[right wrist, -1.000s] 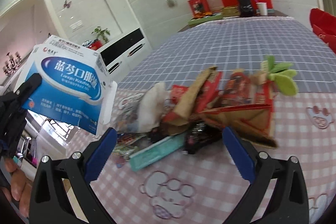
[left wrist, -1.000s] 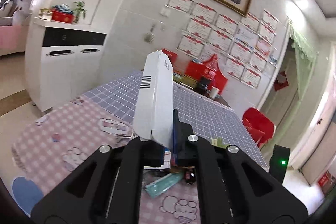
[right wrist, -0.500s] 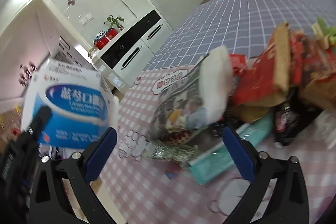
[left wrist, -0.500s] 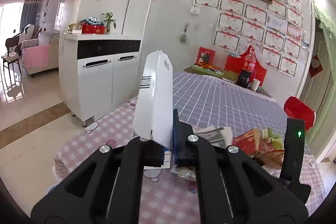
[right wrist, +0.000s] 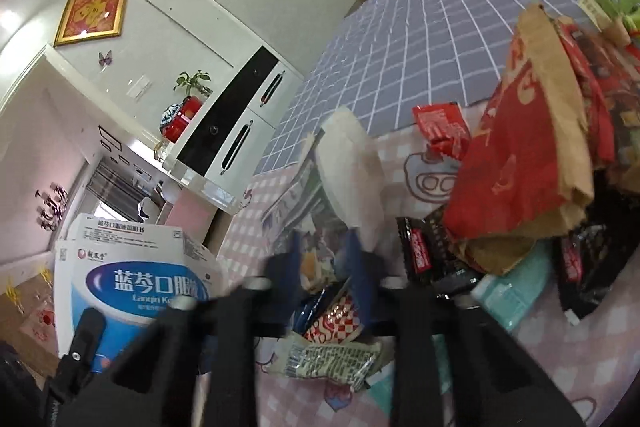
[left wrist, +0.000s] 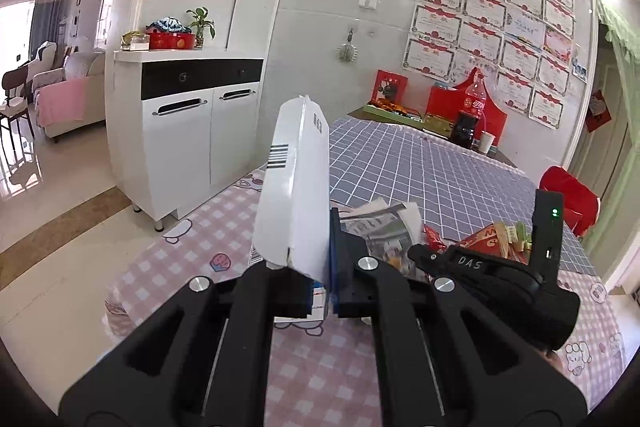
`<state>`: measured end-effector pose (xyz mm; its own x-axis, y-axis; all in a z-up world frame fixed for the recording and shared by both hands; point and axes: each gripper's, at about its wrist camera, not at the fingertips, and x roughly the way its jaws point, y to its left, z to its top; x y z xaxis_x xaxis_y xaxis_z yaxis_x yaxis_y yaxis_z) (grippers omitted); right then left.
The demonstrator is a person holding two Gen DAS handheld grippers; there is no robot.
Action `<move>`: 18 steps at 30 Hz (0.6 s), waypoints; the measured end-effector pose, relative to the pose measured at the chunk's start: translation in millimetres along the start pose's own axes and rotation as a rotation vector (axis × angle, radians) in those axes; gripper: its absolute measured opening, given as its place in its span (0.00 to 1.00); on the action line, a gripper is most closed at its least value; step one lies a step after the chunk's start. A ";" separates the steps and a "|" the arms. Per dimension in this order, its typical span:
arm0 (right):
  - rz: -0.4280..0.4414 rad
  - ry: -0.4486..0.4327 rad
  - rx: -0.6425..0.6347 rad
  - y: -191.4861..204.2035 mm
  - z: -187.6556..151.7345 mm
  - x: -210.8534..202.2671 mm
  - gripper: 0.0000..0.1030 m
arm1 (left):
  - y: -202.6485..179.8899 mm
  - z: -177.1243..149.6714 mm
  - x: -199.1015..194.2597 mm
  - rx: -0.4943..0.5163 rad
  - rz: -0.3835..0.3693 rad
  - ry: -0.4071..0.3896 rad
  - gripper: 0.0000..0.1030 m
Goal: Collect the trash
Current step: 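Grasp the folded newspaper with the right gripper while the left gripper holds the box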
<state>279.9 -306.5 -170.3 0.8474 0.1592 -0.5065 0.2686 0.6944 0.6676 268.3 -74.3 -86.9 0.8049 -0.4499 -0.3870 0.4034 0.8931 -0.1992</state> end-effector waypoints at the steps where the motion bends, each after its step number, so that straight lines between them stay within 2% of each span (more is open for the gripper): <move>1: -0.007 0.001 -0.010 1.4 -0.3 2.7 0.11 | 1.8 -1.1 0.1 -0.003 -0.005 0.004 0.06; 3: 0.016 0.032 -0.004 4.6 -5.7 6.6 0.11 | 7.2 -1.6 -0.8 -0.010 -0.003 0.006 0.06; 4: 0.012 0.036 0.001 5.8 -7.6 6.2 0.16 | 9.0 -1.6 -1.6 -0.009 0.006 0.005 0.06; 5: -0.009 0.027 0.007 7.8 -10.0 4.1 0.28 | 10.2 -0.9 -3.2 -0.006 0.017 0.001 0.06; 6: -0.011 0.024 0.008 9.9 -12.5 3.2 0.35 | 12.4 -0.6 -5.5 -0.003 0.026 -0.004 0.06; 7: -0.009 0.026 0.012 11.8 -16.0 2.1 0.48 | 13.7 -0.3 -6.5 -0.001 0.028 -0.003 0.06; 8: -0.015 0.028 0.016 12.7 -19.3 2.3 0.53 | 15.0 -1.0 -7.3 0.001 0.031 -0.002 0.06; 13: -0.028 0.056 0.056 5.1 -27.7 11.6 0.53 | 17.8 -2.4 -8.1 0.012 0.036 -0.001 0.06; 18: -0.002 0.029 0.073 2.6 -19.5 18.9 0.54 | 15.1 -0.5 -2.3 0.012 0.027 0.001 0.06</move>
<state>287.7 -287.9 -188.9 0.8334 0.1787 -0.5230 0.3041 0.6419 0.7039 272.3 -59.8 -89.6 0.8152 -0.4254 -0.3931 0.3864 0.9050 -0.1781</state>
